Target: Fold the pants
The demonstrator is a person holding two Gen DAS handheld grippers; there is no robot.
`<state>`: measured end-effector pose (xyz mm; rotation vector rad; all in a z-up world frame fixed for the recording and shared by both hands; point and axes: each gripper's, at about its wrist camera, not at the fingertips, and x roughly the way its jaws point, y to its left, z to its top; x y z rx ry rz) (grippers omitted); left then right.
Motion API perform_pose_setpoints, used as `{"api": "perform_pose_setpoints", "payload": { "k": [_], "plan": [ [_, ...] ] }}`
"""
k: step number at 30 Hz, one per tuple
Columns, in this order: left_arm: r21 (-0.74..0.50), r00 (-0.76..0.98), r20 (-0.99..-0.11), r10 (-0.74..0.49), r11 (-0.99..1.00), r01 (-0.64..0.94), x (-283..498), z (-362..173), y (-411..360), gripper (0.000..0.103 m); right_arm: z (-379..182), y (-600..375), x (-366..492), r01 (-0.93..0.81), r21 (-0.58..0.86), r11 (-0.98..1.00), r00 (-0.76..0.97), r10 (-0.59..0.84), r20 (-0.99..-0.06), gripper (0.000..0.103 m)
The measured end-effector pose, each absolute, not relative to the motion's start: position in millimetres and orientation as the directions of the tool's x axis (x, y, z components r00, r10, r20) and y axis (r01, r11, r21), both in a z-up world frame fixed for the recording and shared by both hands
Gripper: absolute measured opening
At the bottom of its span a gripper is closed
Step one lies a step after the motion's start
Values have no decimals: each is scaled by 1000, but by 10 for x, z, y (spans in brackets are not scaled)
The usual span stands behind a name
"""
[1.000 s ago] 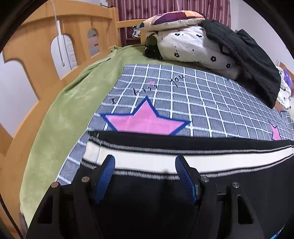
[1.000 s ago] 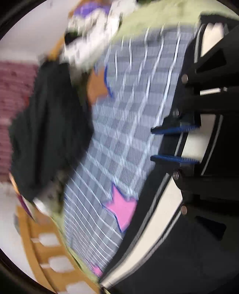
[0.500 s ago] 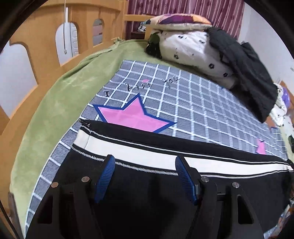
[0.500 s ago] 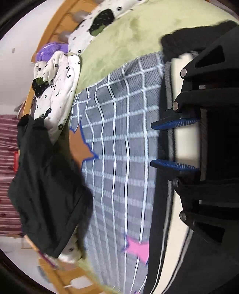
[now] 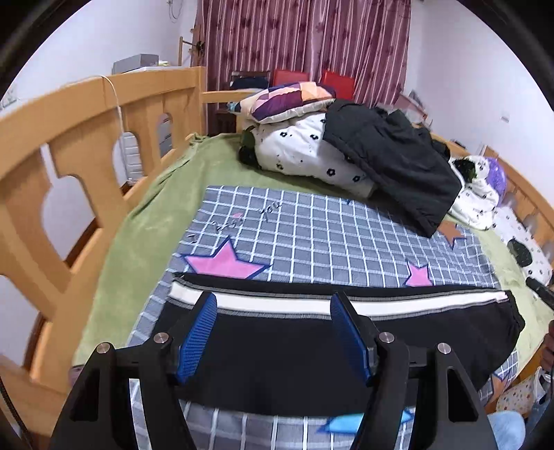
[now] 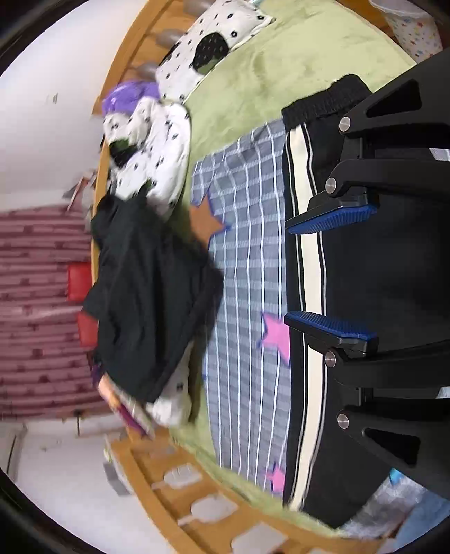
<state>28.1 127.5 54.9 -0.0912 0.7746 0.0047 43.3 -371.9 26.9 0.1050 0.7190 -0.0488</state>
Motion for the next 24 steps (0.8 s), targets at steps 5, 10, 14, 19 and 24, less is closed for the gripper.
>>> {"api": "perform_pose_setpoints", "payload": {
  "k": [5, 10, 14, 19, 24],
  "plan": [
    [-98, 680, -732, -48, 995, -35, 92, 611, 1317, 66, 556, -3237, 217, 17, 125, 992, 763, 68, -643, 60],
    [-145, 694, -719, -34, 984, -101, 120, 418, 1624, 74, 525, -2791, 201, -68, 104, 992, 773, 119, -623, 65],
    [-165, 710, -704, 21, 967, -193, 402, 42, 1967, 74, 231, -2476, 534, -132, 92, 987, 743, 160, -650, 65],
    [-131, 671, -736, 86, 955, -266, 900, -613, 2297, 64, -259, -2121, 1021, -185, 90, 979, 708, 196, -678, 56],
    [11, 630, -762, 152, 975, -222, 1453, -984, 2414, 61, -590, -1844, 1347, -274, 22, 962, 684, 211, -699, 54]
  ]
}}
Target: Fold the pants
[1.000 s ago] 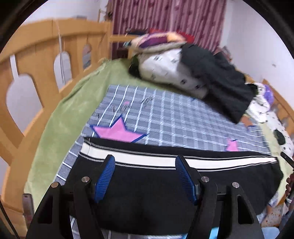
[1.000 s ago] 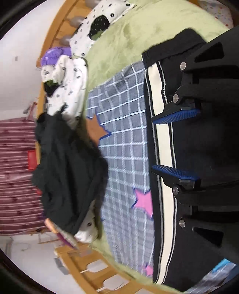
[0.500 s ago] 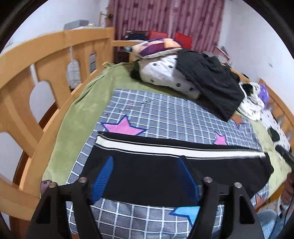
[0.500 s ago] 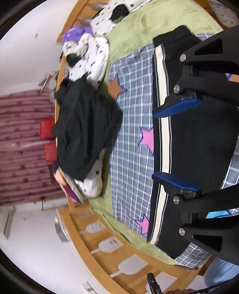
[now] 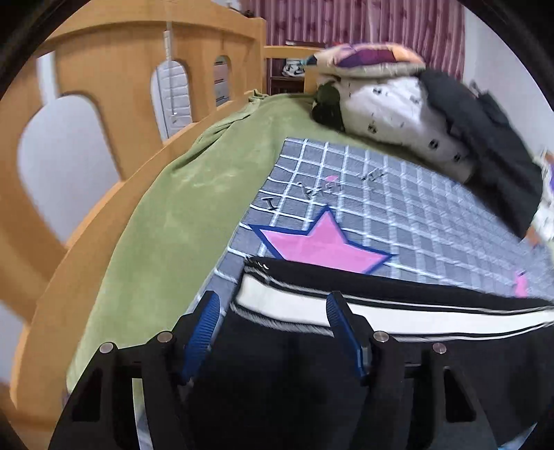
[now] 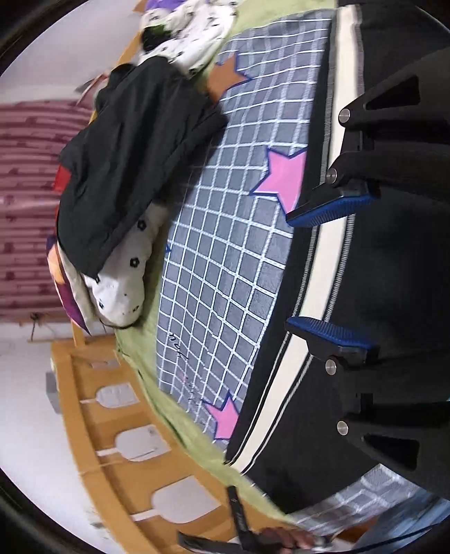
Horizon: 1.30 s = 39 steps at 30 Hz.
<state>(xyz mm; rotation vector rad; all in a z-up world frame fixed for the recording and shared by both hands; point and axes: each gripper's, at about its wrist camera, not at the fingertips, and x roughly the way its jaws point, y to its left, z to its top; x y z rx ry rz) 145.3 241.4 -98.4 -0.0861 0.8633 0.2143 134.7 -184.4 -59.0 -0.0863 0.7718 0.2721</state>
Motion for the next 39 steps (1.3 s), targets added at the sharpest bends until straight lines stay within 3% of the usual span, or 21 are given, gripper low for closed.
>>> {"api": "perform_pose_setpoints", "payload": {
  "k": [7, 9, 11, 15, 19, 23, 29, 31, 33, 39],
  "plan": [
    [36, 540, -828, 153, 975, -221, 1950, -1375, 2639, 61, -975, -1945, 1508, -273, 92, 958, 627, 250, -738, 54],
    [-29, 517, -850, 103, 970, -241, 2005, -1464, 2715, 46, -1018, -1963, 1570, -252, 108, 962, 621, 246, -744, 54],
    [-82, 512, -857, 59, 965, -248, 2029, -1525, 2751, 38, -1021, -1970, 1619, -236, 111, 965, 632, 240, -737, 54],
    [-77, 554, -830, 60, 972, -220, 1965, -1450, 2733, 22, -1097, -2042, 1652, -205, 129, 970, 626, 231, -745, 54],
    [-160, 668, -743, 22, 964, -210, 1800, -1187, 2802, 18, -1124, -2119, 1679, -173, 126, 977, 633, 208, -746, 54],
    [-116, 635, -770, 67, 963, -242, 1977, -1353, 2729, 18, -1221, -2140, 1732, -145, 136, 980, 607, 197, -770, 54],
    [-65, 596, -796, 104, 965, -254, 2074, -1537, 2694, 20, -1454, -2018, 1769, -164, 53, 985, 555, 137, -821, 54],
    [-79, 596, -797, 101, 960, -268, 2037, -1508, 2727, 26, -1439, -2019, 1759, -167, 59, 984, 554, 144, -820, 54],
    [-61, 572, -810, 132, 950, -305, 1991, -1477, 2746, 59, -1381, -2029, 1736, -170, 69, 983, 567, 155, -809, 54],
    [-64, 612, -781, 123, 960, -274, 1535, -1162, 2693, 61, -1168, -2020, 1632, -187, 76, 979, 609, 176, -773, 54]
  ]
}}
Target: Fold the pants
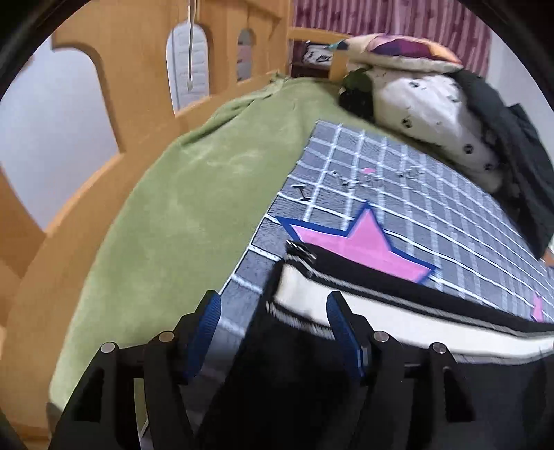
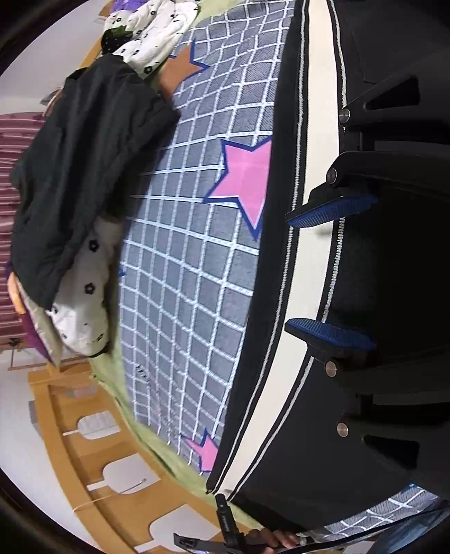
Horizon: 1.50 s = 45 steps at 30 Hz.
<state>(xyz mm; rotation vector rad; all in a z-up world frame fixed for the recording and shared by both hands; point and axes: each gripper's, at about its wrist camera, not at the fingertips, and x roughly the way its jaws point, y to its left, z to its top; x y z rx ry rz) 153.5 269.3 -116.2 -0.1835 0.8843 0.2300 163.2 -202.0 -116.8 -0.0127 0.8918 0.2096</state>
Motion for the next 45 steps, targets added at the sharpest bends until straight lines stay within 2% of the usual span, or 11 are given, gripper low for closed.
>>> {"api": "perform_pose_setpoints", "payload": {
  "k": [7, 11, 15, 21, 22, 24, 30, 33, 38, 41, 45],
  "plan": [
    [-269, 659, -747, -93, 948, -172, 583, -937, 2412, 61, -1034, -2017, 1475, -190, 77, 979, 635, 183, -750, 54],
    [-345, 621, -765, -171, 923, -170, 116, -1222, 2328, 61, -977, -2064, 1389, -172, 92, 981, 637, 182, -749, 54],
    [-466, 595, -769, -236, 844, -267, -136, -1651, 2417, 59, -858, -2104, 1298, -165, 112, 980, 665, 194, -721, 54],
    [-477, 663, -730, -164, 818, -322, 36, -1729, 2660, 59, -770, -2090, 1230, -168, 96, 981, 681, 186, -709, 54],
    [-493, 664, -729, -164, 799, -344, 74, -1772, 2723, 58, -760, -2084, 1225, -168, 90, 982, 679, 181, -711, 54],
    [-520, 673, -723, -157, 765, -381, 119, -1813, 2842, 46, -729, -2092, 1195, -165, 71, 984, 687, 167, -708, 54],
    [-564, 690, -710, -138, 698, -441, 227, -1837, 3028, 45, -648, -2284, 1031, -138, 41, 990, 715, 128, -687, 55],
    [-510, 677, -732, -72, 716, -476, 280, -1784, 2945, 42, -676, -2432, 969, -111, 33, 993, 711, 102, -696, 55],
    [-271, 617, -768, 172, 785, -557, 331, -1509, 2689, 30, -682, -2769, 841, -61, 30, 998, 715, 64, -696, 55],
    [-151, 625, -732, 272, 830, -538, 361, -1249, 2392, 21, -641, -2996, 741, -25, 36, 999, 721, 43, -691, 55],
    [11, 690, -629, 357, 892, -452, 478, -739, 1761, 18, -532, -3339, 585, 28, 79, 996, 742, 32, -670, 55]
  ]
}}
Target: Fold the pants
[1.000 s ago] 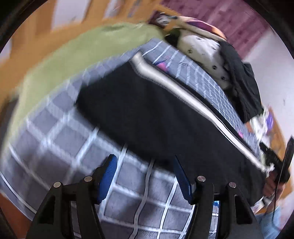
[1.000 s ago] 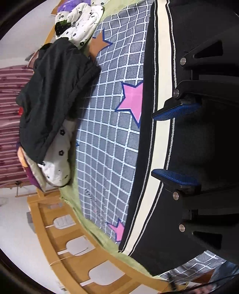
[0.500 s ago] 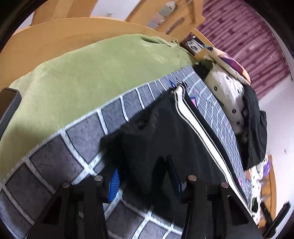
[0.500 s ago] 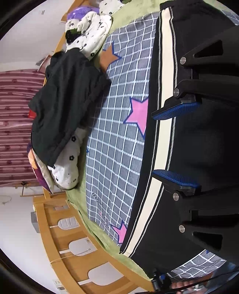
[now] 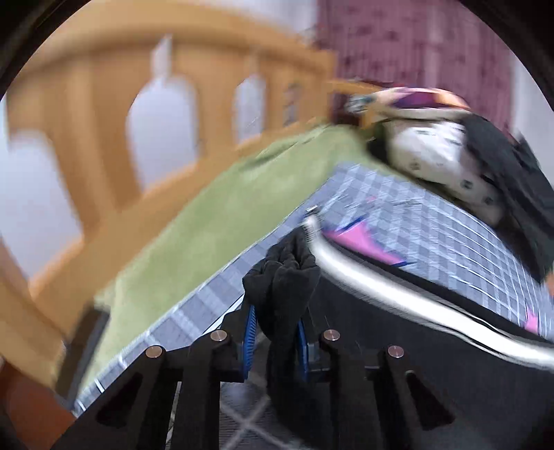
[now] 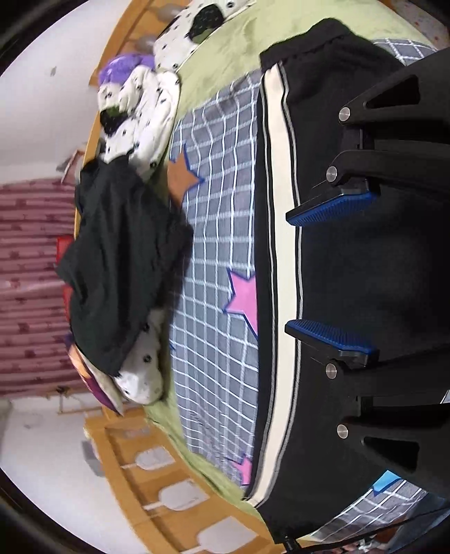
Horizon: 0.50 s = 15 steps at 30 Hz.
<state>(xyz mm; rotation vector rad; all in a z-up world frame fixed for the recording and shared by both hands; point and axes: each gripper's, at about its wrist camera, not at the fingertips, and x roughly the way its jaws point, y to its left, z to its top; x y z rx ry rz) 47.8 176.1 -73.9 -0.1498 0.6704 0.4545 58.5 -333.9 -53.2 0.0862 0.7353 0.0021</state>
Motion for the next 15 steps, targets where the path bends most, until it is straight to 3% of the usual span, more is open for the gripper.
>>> {"api": "perform_pose_setpoints", "payload": {
  "k": [4, 7, 12, 15],
  "plan": [
    [191, 803, -506, 314, 949, -251, 545, -305, 703, 18, -424, -3636, 407, 78, 95, 992, 774, 0, -633, 57],
    [261, 852, -484, 198, 962, -75, 537, -205, -192, 18, -443, -3833, 274, 108, 84, 991, 784, -33, -620, 57],
    [262, 821, -571, -13, 945, 198, 387, -664, -1588, 17, -532, -4219, 80, 173, 110, 979, 771, -65, -634, 57],
    [199, 749, -653, -115, 928, 316, 228, -1100, -2111, 17, -505, -4491, -51, 224, 152, 963, 782, -85, -617, 57]
  ]
}}
